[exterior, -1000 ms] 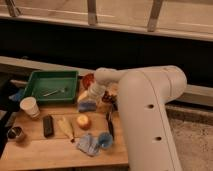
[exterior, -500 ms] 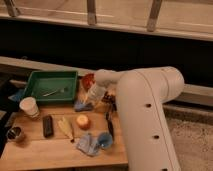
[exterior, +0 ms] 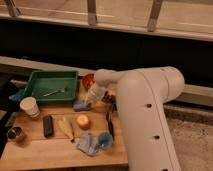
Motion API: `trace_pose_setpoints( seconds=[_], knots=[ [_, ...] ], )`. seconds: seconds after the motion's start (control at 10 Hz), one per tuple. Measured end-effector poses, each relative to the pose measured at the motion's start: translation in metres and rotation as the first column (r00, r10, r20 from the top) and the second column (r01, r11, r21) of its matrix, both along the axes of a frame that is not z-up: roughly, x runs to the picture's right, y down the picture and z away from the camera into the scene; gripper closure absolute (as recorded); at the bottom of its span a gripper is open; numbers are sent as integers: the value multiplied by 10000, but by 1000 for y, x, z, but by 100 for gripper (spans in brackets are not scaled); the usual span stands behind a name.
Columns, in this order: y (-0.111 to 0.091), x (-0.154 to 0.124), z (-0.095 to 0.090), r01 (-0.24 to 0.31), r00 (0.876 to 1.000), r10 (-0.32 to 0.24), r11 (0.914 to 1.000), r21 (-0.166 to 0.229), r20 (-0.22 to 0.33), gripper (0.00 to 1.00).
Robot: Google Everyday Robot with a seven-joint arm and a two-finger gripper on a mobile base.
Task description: Place sponge in plastic cup
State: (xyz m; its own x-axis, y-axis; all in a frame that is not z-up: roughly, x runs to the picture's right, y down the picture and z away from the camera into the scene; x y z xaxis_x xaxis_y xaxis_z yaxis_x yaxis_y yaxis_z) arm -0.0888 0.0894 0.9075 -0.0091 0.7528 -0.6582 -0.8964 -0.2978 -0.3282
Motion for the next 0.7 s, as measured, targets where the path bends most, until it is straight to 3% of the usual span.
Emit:
trace_pose_setpoints(
  seconds=[0.7],
  knots=[
    [-52, 14, -38, 154, 9999, -151, 9924, 1224, -33, 100]
  ],
)
